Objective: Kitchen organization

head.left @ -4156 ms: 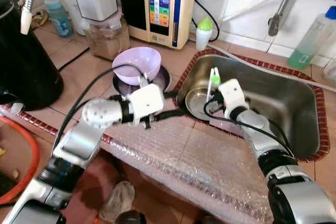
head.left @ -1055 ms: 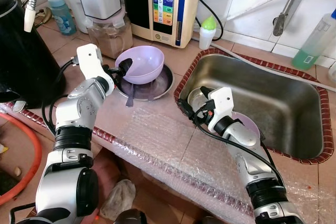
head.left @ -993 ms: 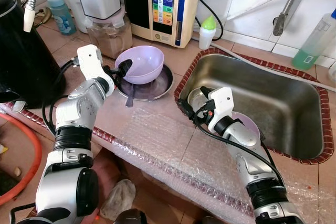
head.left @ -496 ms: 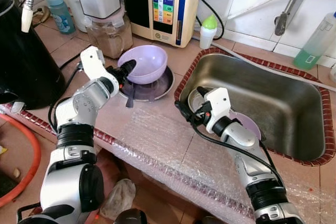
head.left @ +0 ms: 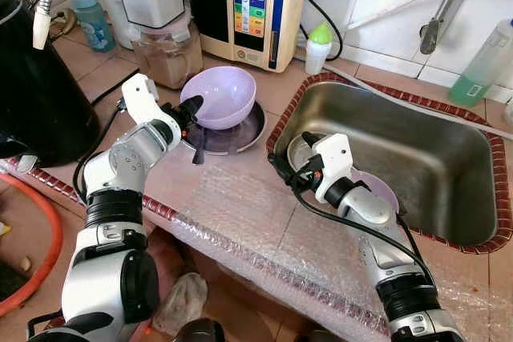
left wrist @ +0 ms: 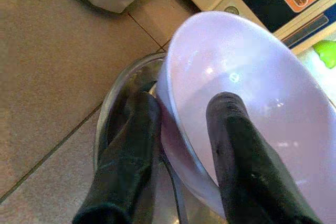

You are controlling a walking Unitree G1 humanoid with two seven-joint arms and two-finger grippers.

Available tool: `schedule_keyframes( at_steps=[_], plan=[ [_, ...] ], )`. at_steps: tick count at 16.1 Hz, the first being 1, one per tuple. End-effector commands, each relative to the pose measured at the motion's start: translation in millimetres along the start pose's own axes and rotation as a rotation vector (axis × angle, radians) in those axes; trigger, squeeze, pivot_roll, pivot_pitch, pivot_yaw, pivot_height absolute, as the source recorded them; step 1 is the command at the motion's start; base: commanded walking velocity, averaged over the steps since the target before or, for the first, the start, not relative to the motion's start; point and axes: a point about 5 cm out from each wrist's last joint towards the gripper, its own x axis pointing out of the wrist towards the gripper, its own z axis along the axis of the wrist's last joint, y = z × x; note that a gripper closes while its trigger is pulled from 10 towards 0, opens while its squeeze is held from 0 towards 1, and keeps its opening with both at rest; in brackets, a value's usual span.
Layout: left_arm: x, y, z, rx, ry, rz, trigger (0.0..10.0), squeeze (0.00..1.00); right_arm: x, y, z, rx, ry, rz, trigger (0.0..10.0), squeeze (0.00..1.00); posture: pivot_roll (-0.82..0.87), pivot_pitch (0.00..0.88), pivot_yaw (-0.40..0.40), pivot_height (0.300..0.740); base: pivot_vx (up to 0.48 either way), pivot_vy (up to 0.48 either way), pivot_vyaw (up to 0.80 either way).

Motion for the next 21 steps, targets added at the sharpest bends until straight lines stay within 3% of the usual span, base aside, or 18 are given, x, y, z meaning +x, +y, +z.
schedule_keyframes(
  at_steps=[1,6,14,16,18,21],
  plan=[
    [0.2,2.1,-0.5,-0.002,0.002,0.016,0.0,0.0,0.9,0.1,6.1,-0.009,-0.032,0.01,10.0,0.0,-0.03,0.035,0.042,0.74,0.0,0.0,0.0],
    [-0.2,2.9,-0.1,0.011,-0.018,0.021,0.0,0.0,3.5,3.2,31.9,0.05,-0.18,0.064,10.0,0.0,-0.03,0.03,0.037,0.74,0.0,0.0,0.0],
    [-1.9,-7.0,5.6,0.087,-0.126,-0.017,0.0,0.0,4.4,0.7,30.0,0.03,-0.16,0.046,10.0,0.0,-0.03,0.029,0.033,0.74,0.0,0.0,0.0],
    [-3.9,-14.7,16.2,0.224,-0.215,-0.04,0.0,0.0,5.1,-3.1,32.5,0.028,-0.177,0.014,10.0,0.0,-0.02,0.026,0.034,0.74,0.0,0.0,0.0],
    [-8.2,-28.1,28.5,0.378,-0.33,-0.068,0.0,0.0,7.3,-11.5,47.6,0.128,-0.266,-0.046,10.0,0.0,-0.02,0.025,0.032,0.74,0.0,0.0,0.0],
    [-13.5,-49.9,31.3,0.553,-0.402,-0.142,0.0,0.0,11.9,-14.8,60.9,0.242,-0.327,-0.062,10.0,0.0,-0.02,0.022,0.032,0.74,0.0,0.0,0.0]
  ],
)
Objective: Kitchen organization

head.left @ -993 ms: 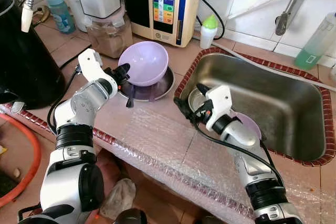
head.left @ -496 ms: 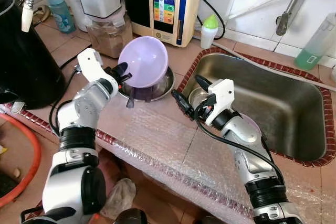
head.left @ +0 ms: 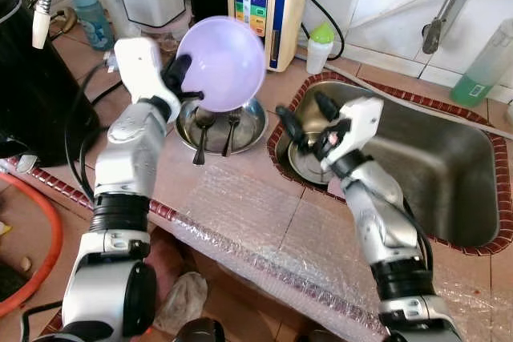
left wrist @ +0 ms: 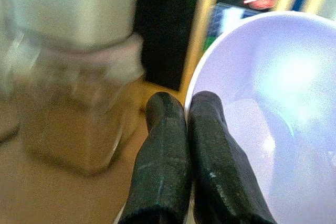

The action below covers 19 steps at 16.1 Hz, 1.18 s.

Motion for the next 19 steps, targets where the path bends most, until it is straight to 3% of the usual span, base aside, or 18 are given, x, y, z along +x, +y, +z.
schedule_keyframes(
  at_steps=[1,5,6,7,9,11,13,19],
  plan=[
    [-0.9,-11.4,5.6,0.086,-0.036,-0.064,0.0,0.0,3.4,-1.2,7.4,0.029,-0.027,-0.016,10.0,0.0,-0.02,0.021,0.032,0.74,0.0,0.0,0.0],
    [-5.6,-38.2,4.4,0.184,-0.099,-0.198,0.0,0.0,15.2,1.3,3.3,0.077,-0.02,-0.081,10.0,0.0,-0.01,0.021,0.036,0.74,0.0,0.0,0.0],
    [-7.2,-42.1,2.0,0.203,-0.095,-0.223,0.0,0.0,19.3,3.4,3.8,0.105,-0.032,-0.093,9.1,0.0,-0.01,0.021,0.039,0.74,0.0,0.0,0.0],
    [-8.9,-46.4,1.0,0.219,-0.105,-0.247,0.0,0.0,23.5,4.1,3.3,0.103,-0.028,-0.113,0.0,0.0,-0.01,0.022,0.041,0.74,0.0,0.0,0.0],
    [-9.8,-48.4,0.6,0.22,-0.113,-0.255,0.0,0.0,26.3,2.3,0.4,0.082,-0.005,-0.153,0.0,0.0,-0.01,0.022,0.041,0.74,0.0,0.0,0.0],
    [-9.9,-48.2,6.2,0.244,-0.148,-0.254,0.0,0.0,28.2,-15.6,-4.7,0.147,0.036,-0.327,0.0,0.0,-0.01,0.021,0.044,0.74,0.0,0.0,0.0],
    [-9.8,-47.6,6.9,0.247,-0.153,-0.251,0.0,0.0,27.1,-25.4,-3.5,0.197,0.04,-0.397,0.0,0.0,-0.01,0.025,0.048,0.74,0.0,0.0,0.0],
    [-9.5,-47.8,6.8,0.263,-0.16,-0.254,0.0,0.0,20.2,-34.5,-15.2,0.24,0.102,-0.485,0.0,0.0,-0.01,0.025,0.048,0.74,0.0,0.0,0.0]
  ],
)
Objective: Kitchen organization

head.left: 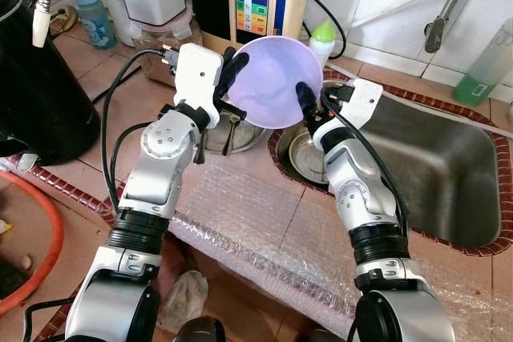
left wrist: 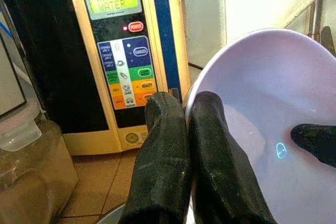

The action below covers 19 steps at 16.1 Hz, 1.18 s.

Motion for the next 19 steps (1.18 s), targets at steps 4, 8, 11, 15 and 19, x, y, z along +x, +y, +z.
schedule_keyframes(
  at_steps=[4,8,11,15,19],
  plan=[
    [-0.6,5.1,7.4,0.025,-0.046,0.012,0.0,0.0,-3.6,-25.3,-0.4,0.045,0.021,-0.122,0.0,0.0,-0.01,0.024,0.047,0.74,0.0,0.0,0.0],
    [-0.5,2.8,3.7,0.035,-0.023,0.009,10.0,0.0,-3.9,-26.2,-0.1,0.061,0.019,-0.129,0.0,0.0,-0.01,0.026,0.049,0.74,0.0,0.0,0.0],
    [0.3,-0.7,1.5,0.053,-0.013,0.0,10.0,0.0,-3.6,-27.9,0.6,0.078,0.014,-0.144,0.0,0.0,-0.01,0.026,0.048,0.74,0.0,0.0,0.0],
    [1.1,-2.7,0.7,0.071,-0.009,-0.004,10.0,0.0,-3.3,-31.5,2.7,0.079,0.007,-0.16,0.0,0.0,-0.01,0.027,0.048,0.74,0.0,0.0,0.0],
    [1.1,-5.2,-1.9,0.03,-0.002,-0.023,10.0,1.0,-4.2,-34.2,3.5,0.085,0.0,-0.181,0.0,0.0,-0.02,0.027,0.052,0.74,0.0,0.0,0.0]
  ],
)
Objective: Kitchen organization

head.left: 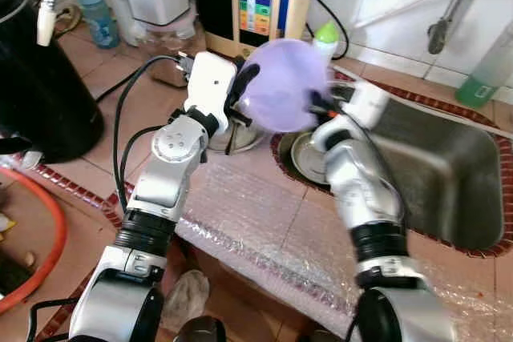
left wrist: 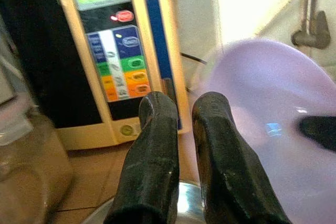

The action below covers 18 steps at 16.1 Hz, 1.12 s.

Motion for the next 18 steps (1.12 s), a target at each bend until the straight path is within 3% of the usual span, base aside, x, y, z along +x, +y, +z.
schedule_keyframes(
  at_steps=[1,3,5,7,9,10,11,12,16,18],
  plan=[
    [-1.0,2.8,4.7,0.013,-0.022,-0.001,10.0,1.0,-1.0,-9.3,4.6,0.006,-0.02,-0.049,0.0,0.0,-0.02,0.027,0.052,0.74,0.0,0.0,0.0],
    [-1.7,4.7,2.6,0.031,-0.004,-0.006,10.0,1.0,-0.6,-17.2,11.6,-0.025,-0.054,-0.1,0.0,0.0,-0.02,0.026,0.047,0.74,0.0,0.0,0.0],
    [-5.4,6.8,-0.1,0.055,0.028,-0.049,10.0,1.0,-0.5,-32.0,17.2,-0.137,-0.066,-0.199,0.0,0.0,-0.01,0.025,0.042,0.74,0.0,0.0,0.0],
    [-17.9,4.9,-10.8,0.092,0.111,-0.154,10.0,1.0,-5.9,-61.7,16.2,-0.241,-0.025,-0.386,0.0,0.0,-0.01,0.025,0.037,0.74,0.0,0.0,0.0],
    [-27.0,2.5,-17.1,0.088,0.155,-0.21,10.0,1.0,-10.8,-74.5,14.1,-0.245,-0.005,-0.458,1.6,0.0,-0.01,0.025,0.034,0.74,0.0,0.0,0.0],
    [-34.2,0.8,-20.4,0.07,0.181,-0.252,10.0,1.0,-13.4,-79.9,12.0,-0.25,0.009,-0.483,4.0,0.0,-0.01,0.027,0.032,0.74,0.0,0.0,0.0],
    [-36.8,0.0,-21.4,0.062,0.191,-0.268,10.0,1.0,-14.2,-81.5,11.3,-0.252,0.013,-0.491,10.0,0.13,-0.01,0.027,0.032,0.74,0.0,0.0,0.0],
    [-49.7,-3.5,-26.0,0.077,0.241,-0.368,10.0,1.0,-17.1,-85.4,6.1,-0.238,0.032,-0.503,10.0,1.0,0.0,0.031,0.027,0.74,0.0,0.0,0.0],
    [-56.0,-5.3,-26.9,0.104,0.266,-0.413,10.0,1.0,-19.6,-87.2,-1.8,-0.244,0.074,-0.513,10.0,1.0,0.0,0.034,0.023,0.74,0.0,0.0,0.0],
    [-63.7,0.0,-32.4,0.108,0.302,-0.381,10.0,1.0,-22.6,-92.2,-12.7,-0.249,0.148,-0.532,10.0,1.0,0.0,0.038,0.023,0.74,0.0,0.0,0.0]
  ],
)
